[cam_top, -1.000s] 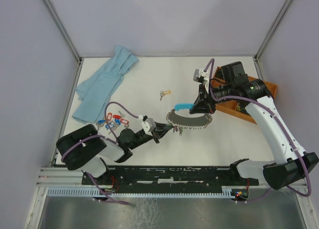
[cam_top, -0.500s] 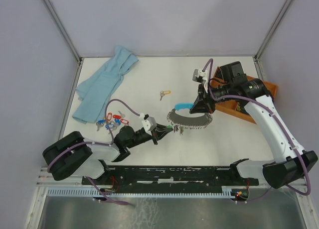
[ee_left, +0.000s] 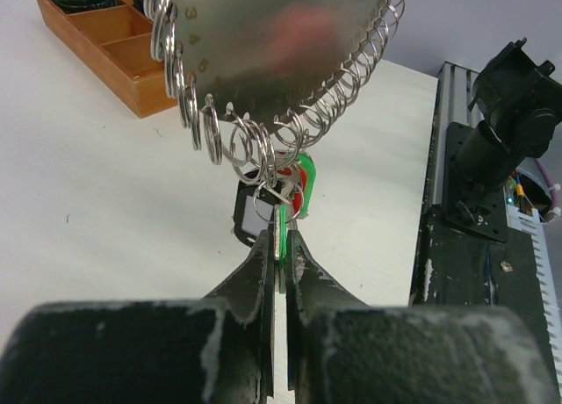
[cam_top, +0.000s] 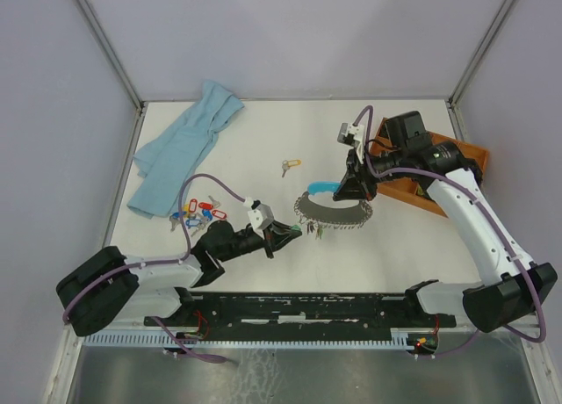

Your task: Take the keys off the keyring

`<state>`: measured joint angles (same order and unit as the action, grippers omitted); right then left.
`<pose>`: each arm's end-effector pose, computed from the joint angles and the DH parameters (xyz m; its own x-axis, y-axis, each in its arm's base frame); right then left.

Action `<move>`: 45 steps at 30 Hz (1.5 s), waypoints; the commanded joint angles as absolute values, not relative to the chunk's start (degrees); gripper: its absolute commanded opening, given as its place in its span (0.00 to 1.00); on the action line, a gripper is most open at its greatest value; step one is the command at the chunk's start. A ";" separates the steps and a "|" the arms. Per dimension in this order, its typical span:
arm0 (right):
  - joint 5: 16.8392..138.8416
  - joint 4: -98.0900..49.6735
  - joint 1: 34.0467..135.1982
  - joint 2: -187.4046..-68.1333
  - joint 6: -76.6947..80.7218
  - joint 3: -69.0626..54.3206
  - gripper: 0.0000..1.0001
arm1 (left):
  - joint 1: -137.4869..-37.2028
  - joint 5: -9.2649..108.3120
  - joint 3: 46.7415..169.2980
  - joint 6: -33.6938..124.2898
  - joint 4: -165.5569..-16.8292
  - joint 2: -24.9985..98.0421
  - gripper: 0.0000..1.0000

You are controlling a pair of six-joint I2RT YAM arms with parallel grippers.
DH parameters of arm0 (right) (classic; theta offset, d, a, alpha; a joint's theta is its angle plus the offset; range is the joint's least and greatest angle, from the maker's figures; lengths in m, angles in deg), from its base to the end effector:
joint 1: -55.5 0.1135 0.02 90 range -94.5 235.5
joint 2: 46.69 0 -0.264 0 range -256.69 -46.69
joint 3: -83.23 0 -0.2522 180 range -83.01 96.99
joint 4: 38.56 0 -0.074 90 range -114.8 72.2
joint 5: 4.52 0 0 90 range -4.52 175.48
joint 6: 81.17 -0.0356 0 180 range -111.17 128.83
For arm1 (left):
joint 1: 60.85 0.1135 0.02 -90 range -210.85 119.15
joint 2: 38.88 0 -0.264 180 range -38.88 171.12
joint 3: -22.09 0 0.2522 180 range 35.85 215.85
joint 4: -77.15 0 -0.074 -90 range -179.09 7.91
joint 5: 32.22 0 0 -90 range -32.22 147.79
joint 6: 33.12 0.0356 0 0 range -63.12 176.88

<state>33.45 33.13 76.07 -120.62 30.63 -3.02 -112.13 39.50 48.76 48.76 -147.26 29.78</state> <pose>0.2180 0.1118 0.3773 -0.4343 -0.4070 -0.8036 -0.8973 0.2734 0.3465 0.1283 -0.1779 0.1952 -0.1062 -0.0820 -0.9910 0.9312 0.3413 -0.1280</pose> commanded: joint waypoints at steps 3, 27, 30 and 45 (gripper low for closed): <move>34.57 26.71 75.71 -120.22 26.73 -3.82 0.00 | -111.87 37.22 50.79 45.74 -143.85 25.95 0.03; 35.41 16.63 75.24 -123.95 17.97 -9.97 0.12 | -108.26 35.96 66.61 30.59 -119.46 21.57 0.03; 37.99 17.30 74.43 -123.61 18.36 -9.43 0.33 | -104.15 32.02 70.60 25.36 -114.47 23.22 0.03; 34.81 19.49 69.87 -113.06 29.91 -9.91 0.74 | -93.93 8.03 86.25 -12.22 -117.43 41.70 0.03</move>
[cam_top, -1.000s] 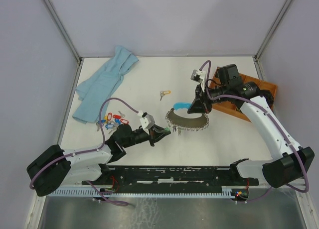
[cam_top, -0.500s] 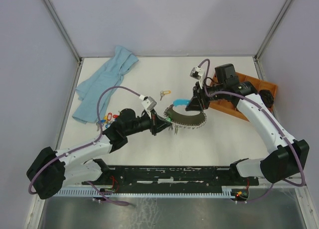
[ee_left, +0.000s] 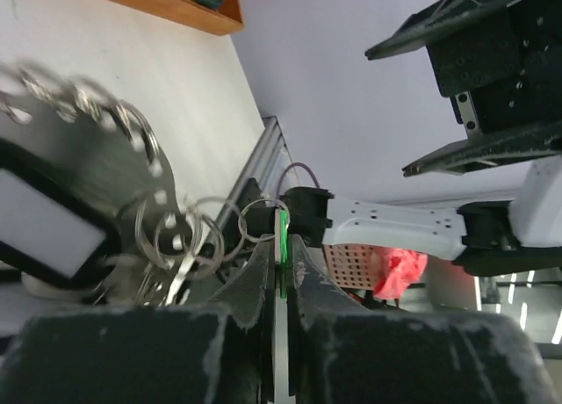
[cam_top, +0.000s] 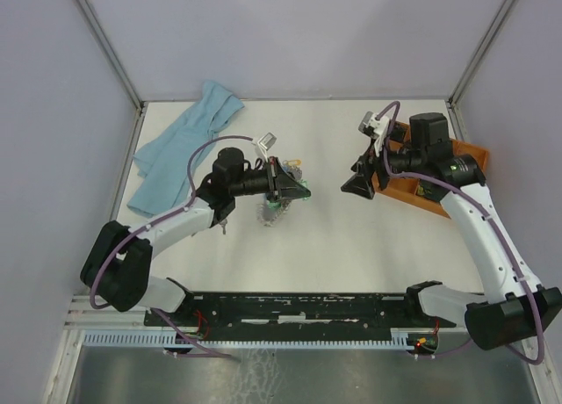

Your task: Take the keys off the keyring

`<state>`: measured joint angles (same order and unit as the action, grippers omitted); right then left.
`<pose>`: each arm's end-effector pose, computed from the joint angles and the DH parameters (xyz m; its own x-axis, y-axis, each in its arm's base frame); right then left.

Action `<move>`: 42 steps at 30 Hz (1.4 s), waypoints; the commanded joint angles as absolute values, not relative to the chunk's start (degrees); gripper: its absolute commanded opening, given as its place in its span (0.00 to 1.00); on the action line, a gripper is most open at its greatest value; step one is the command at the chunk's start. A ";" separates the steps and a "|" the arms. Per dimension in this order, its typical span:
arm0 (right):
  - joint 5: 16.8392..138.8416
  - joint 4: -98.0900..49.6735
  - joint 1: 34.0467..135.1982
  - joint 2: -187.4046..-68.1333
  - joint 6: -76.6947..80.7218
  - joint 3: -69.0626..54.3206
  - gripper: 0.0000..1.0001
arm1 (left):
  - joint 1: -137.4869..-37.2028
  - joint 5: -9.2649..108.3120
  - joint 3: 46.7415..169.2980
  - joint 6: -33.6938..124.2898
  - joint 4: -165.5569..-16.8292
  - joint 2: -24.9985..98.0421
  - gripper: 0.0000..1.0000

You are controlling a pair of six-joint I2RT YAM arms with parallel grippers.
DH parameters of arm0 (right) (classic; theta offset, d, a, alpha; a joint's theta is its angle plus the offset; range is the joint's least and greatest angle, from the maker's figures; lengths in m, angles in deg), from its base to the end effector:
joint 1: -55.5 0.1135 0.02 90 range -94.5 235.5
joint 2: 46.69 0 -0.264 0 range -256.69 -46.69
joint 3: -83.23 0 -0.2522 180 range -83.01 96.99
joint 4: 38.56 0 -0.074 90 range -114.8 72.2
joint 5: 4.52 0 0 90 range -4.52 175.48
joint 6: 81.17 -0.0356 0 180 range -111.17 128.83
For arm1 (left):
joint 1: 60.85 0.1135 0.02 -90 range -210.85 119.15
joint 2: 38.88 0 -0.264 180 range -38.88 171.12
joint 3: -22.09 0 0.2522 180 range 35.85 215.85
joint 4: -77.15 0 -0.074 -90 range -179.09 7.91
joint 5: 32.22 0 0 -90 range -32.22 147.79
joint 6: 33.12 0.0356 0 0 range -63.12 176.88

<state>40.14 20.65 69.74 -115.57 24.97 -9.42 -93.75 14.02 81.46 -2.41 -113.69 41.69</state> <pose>0.2255 0.0834 0.3750 -0.4144 -0.3067 -0.8569 -0.8437 0.4825 0.2353 0.2469 -0.1890 0.2648 -0.9055 -0.1538 -0.3954 0.3623 0.2049 -0.9093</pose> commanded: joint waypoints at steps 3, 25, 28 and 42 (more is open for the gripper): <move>28.66 19.57 69.93 -112.33 35.44 -11.45 0.74 | -93.94 8.35 91.13 -5.17 -103.53 42.54 0.03; 29.22 21.51 80.50 -103.46 87.08 -21.46 0.81 | -96.08 0.19 98.99 -3.24 -78.32 45.14 0.03; 30.89 16.08 81.16 -103.87 85.75 -23.70 0.77 | -96.41 -1.38 95.42 -8.33 -84.26 42.35 0.03; 31.88 11.43 86.68 -104.94 84.64 -28.50 0.74 | -100.81 0.95 104.09 19.05 -55.24 44.88 0.03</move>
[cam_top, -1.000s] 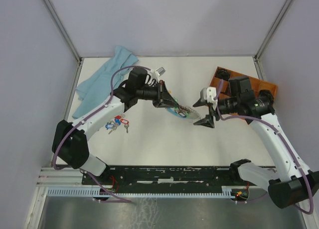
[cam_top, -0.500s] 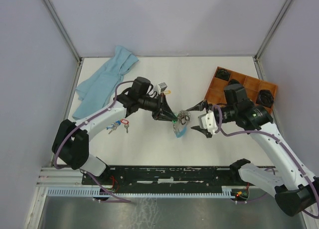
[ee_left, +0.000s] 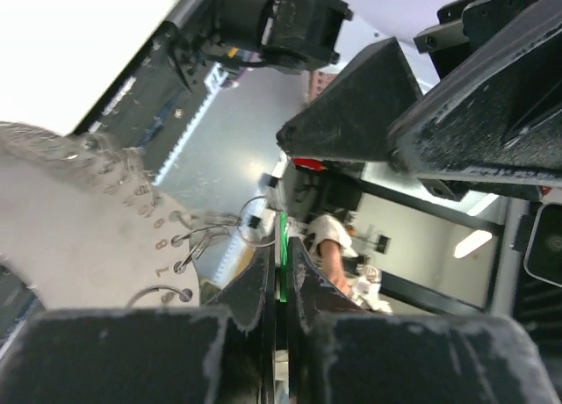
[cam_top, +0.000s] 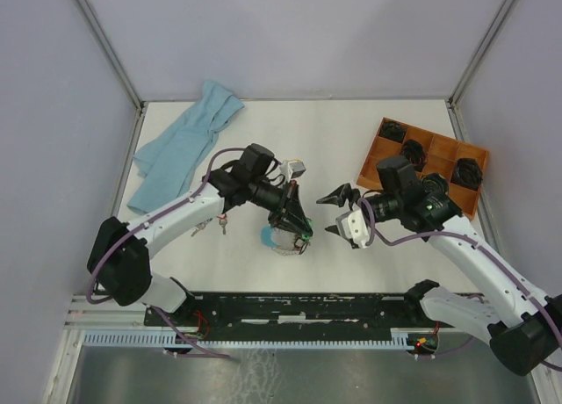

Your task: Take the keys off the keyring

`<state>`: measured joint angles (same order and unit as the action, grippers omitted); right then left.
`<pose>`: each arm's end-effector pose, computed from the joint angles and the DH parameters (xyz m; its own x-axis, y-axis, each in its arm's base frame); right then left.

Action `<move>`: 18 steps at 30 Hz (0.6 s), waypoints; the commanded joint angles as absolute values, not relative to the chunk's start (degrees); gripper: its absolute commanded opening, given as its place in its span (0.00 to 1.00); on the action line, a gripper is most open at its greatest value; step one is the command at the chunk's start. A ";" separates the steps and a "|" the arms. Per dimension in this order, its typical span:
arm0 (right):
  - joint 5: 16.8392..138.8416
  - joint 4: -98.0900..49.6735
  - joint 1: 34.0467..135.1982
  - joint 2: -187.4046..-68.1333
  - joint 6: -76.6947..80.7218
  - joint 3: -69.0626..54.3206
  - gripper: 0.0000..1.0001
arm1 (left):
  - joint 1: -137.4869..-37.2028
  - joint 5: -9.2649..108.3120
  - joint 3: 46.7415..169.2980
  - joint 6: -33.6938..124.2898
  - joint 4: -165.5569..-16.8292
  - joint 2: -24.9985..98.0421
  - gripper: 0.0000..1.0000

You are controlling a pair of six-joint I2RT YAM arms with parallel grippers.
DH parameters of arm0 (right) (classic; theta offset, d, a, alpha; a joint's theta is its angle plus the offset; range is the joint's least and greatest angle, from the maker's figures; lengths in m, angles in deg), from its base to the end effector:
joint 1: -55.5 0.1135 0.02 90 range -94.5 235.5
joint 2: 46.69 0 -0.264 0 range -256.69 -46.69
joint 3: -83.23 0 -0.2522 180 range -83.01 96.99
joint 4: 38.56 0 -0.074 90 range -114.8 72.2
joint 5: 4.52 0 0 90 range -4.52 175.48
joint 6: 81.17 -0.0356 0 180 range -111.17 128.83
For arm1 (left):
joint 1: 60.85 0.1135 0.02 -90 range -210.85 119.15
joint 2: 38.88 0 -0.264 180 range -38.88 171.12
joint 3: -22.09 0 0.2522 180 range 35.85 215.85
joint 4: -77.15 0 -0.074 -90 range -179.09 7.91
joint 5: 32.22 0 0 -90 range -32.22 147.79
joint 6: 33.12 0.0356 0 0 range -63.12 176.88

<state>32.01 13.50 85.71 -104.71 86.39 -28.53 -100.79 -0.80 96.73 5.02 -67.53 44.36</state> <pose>0.1578 0.1250 0.3187 0.6735 -0.2805 -0.6839 -0.7389 -0.2818 -0.6121 0.2143 -0.2191 0.2737 -0.9623 0.2710 0.0207 0.0795 0.3534 -0.9321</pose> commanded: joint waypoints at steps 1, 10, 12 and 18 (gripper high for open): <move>31.81 12.36 86.66 -105.03 84.77 -28.32 0.74 | -100.92 3.90 106.31 23.21 -50.26 45.37 0.03; 35.57 22.56 86.61 -107.29 84.16 -22.80 0.72 | -102.74 39.32 125.35 46.28 -25.62 52.34 0.03; 37.75 23.46 86.50 -107.73 82.95 -21.79 0.71 | -102.86 44.39 129.22 50.63 -22.14 54.21 0.03; 38.52 22.60 83.17 -107.11 79.00 -21.30 0.71 | -105.87 69.61 136.34 65.10 -14.72 59.71 0.03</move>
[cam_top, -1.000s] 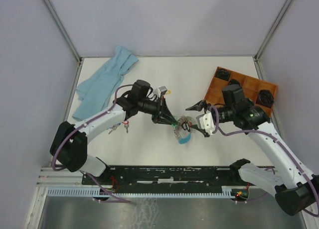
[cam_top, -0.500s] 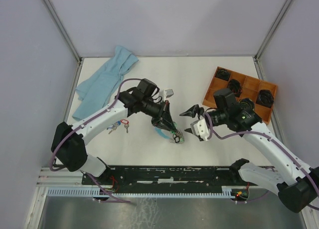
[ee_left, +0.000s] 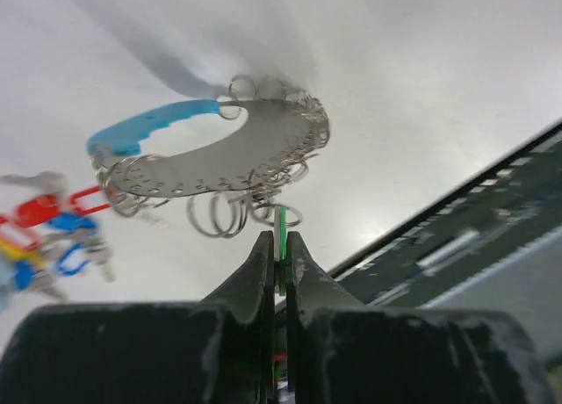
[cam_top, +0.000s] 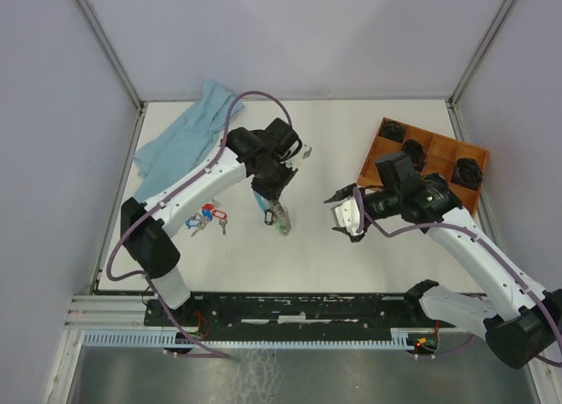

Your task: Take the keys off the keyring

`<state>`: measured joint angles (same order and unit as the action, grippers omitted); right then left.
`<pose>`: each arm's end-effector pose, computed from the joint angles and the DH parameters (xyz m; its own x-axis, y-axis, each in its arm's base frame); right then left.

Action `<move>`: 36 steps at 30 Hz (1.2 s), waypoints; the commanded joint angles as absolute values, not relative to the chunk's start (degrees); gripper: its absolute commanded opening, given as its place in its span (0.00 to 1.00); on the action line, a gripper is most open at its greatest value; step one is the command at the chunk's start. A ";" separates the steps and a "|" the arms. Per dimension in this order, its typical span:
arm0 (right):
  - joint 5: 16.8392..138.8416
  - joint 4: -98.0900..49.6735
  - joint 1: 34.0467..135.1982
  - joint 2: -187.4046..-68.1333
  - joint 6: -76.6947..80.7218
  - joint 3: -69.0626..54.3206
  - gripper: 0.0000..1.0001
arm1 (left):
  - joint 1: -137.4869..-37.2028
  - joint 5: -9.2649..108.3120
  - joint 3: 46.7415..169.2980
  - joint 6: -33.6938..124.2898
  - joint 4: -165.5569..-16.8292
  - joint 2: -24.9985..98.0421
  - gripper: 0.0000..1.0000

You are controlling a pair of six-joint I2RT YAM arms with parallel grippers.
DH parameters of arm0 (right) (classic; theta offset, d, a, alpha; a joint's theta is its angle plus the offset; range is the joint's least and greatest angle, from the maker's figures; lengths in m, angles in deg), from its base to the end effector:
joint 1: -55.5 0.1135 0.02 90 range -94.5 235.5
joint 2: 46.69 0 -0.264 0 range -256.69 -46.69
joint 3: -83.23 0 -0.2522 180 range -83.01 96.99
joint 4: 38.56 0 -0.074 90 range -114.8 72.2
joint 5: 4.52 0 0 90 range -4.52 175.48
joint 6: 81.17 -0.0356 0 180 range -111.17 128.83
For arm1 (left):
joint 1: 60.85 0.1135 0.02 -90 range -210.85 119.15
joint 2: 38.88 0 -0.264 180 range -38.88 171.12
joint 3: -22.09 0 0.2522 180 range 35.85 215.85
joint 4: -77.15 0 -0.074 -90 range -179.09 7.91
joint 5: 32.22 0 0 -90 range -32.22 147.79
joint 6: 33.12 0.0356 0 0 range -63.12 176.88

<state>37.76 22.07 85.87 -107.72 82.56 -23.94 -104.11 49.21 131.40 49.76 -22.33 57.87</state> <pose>0.1622 0.1256 0.3223 0.5479 -0.4274 -0.7191 -0.8365 -0.2717 -0.4759 0.2426 -0.2356 0.3293 -0.7589 0.5458 -0.3552 0.6292 0.7553 -0.1836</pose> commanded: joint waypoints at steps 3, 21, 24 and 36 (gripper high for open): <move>34.53 24.08 79.17 -107.24 77.88 -20.29 0.71 | -106.97 78.26 138.49 70.99 -15.07 59.88 0.03; 14.77 -17.42 73.20 -105.37 30.70 -30.56 0.69 | -112.48 60.45 132.88 106.21 -32.34 41.09 0.03; 13.85 -25.33 73.23 -104.33 24.22 -31.72 0.69 | -112.47 56.19 126.72 112.47 -37.14 35.82 0.03; 18.84 -49.25 82.44 -109.47 5.06 -28.55 0.70 | -112.46 51.49 123.00 120.20 -40.75 32.19 0.03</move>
<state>17.65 -42.78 78.78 -107.37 9.17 -32.59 -112.35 54.43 122.35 114.85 -35.14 32.80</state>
